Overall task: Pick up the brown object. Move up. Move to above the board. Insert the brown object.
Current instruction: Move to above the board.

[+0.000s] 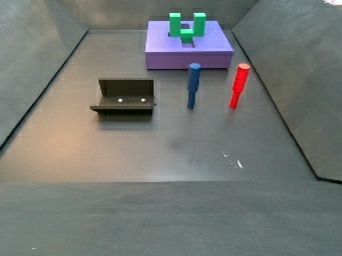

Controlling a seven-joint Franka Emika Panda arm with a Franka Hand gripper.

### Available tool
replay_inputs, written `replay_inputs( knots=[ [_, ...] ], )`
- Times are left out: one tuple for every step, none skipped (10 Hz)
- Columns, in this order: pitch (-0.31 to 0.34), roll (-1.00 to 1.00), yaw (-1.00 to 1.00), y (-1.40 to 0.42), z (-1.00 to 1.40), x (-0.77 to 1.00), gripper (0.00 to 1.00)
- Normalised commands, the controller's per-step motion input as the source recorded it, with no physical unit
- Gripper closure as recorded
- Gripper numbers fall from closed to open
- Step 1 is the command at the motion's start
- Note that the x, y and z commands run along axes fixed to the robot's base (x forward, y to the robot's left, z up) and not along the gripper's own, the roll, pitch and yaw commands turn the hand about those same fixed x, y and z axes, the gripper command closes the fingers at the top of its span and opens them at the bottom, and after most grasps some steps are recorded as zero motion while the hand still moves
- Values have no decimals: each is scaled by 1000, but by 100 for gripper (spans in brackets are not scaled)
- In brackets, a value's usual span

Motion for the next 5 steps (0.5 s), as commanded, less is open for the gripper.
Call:
replay_inputs(
  knots=[
    [200, 64, -323, -1400, 346, 525, 100],
    [252, 82, -178, -1400, 329, 589, 100],
    [242, 32, -82, -1400, 350, 672, 100],
    [199, 28, -45, -915, 240, 428, 100],
    [146, 31, -14, -395, 113, 212, 100]
  ],
)
